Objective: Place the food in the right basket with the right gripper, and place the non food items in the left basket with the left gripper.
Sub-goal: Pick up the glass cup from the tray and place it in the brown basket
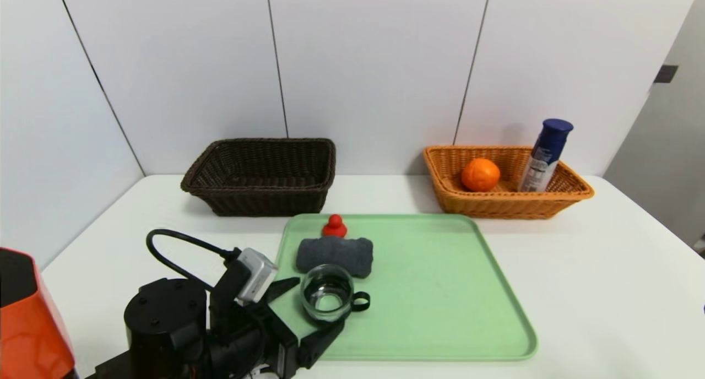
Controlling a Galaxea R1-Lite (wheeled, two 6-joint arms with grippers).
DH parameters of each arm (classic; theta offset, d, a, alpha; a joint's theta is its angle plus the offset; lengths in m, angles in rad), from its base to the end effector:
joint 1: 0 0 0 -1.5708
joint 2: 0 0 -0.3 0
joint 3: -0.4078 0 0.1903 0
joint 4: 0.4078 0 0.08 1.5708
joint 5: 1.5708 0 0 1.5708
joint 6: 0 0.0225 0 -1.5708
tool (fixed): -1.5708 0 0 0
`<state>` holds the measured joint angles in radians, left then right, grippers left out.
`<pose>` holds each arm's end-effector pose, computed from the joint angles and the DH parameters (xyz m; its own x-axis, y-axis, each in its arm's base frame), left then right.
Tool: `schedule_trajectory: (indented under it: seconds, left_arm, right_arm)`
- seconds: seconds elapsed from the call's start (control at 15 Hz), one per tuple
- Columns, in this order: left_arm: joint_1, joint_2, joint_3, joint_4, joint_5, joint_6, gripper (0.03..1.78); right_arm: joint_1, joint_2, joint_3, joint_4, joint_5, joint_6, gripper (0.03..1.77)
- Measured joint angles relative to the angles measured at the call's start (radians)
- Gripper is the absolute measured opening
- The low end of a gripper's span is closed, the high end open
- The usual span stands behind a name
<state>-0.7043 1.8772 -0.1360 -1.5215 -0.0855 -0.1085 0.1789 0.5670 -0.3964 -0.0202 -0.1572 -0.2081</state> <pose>0.1780 -0.1538 0.0787 0.6857 -0.6947 -0.2171 0.6865 0.7164 -0.1242 0.0331 0.0024 0.1905 0.9888 0.0197 -0.1480 -0.0534 0.9724 -0.2272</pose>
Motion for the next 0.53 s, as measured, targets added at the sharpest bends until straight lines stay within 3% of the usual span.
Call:
schedule_trajectory:
  seconds: [0.2,0.53]
  left_arm:
    - [0.0,0.009,0.005,0.0,0.025,0.061,1.69]
    - [-0.003,0.022,-0.005,0.0,0.059,0.06,1.69]
  right_arm:
    - [0.0,0.001,-0.005,0.0,0.009,-0.001,1.7]
    - [0.0,0.004,-0.007,0.001,0.021,-0.001,1.7]
